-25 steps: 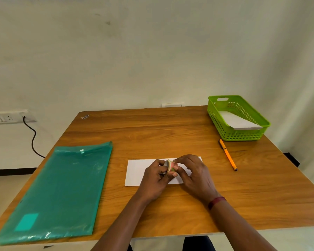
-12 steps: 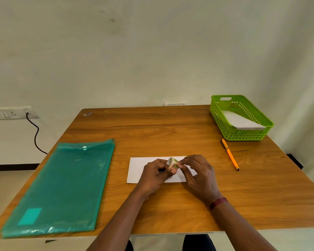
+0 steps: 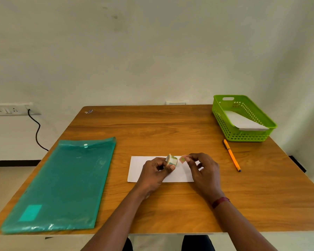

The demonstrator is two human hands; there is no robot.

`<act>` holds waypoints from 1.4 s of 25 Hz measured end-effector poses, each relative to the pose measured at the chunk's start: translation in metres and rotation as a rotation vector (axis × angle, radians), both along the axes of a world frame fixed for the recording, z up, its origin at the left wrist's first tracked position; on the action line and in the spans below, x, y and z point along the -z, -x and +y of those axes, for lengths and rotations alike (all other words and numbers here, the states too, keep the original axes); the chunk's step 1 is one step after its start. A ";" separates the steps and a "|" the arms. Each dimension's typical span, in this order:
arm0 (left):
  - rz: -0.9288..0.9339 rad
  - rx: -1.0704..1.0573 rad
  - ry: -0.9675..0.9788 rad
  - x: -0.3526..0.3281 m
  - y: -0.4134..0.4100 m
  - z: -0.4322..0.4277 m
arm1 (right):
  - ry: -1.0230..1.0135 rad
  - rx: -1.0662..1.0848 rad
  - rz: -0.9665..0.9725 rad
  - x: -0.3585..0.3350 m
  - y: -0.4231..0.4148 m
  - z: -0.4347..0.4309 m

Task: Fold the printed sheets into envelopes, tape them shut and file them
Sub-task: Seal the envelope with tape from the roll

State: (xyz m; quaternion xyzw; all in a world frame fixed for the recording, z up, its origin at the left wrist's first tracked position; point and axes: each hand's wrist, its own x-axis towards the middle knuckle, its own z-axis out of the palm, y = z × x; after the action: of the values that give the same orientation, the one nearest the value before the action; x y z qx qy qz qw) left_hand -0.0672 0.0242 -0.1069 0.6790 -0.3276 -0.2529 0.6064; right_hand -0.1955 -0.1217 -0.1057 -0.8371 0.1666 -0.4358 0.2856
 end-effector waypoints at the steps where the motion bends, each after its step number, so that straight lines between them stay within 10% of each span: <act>1: 0.029 -0.021 -0.004 -0.001 -0.001 0.000 | 0.005 0.045 0.021 0.000 -0.001 0.000; 7: 0.120 -0.256 -0.023 -0.021 -0.039 0.000 | 0.307 0.161 0.204 0.005 -0.003 0.009; 12: -0.474 -0.511 -0.367 -0.038 -0.111 0.010 | 0.391 0.150 0.280 0.003 -0.005 0.011; 18: -0.982 -0.324 -0.776 -0.036 -0.170 0.011 | 0.400 0.159 0.314 0.004 -0.003 0.012; 35: -0.910 -0.430 -0.461 -0.026 -0.120 0.001 | 0.438 0.106 0.331 0.009 -0.005 0.008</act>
State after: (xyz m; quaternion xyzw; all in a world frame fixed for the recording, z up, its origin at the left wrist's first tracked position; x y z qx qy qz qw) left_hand 0.0525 0.0255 -0.0807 0.8866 -0.3464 0.1304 0.2773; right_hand -0.1905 -0.1138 -0.1143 -0.9287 0.1563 -0.3333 0.0434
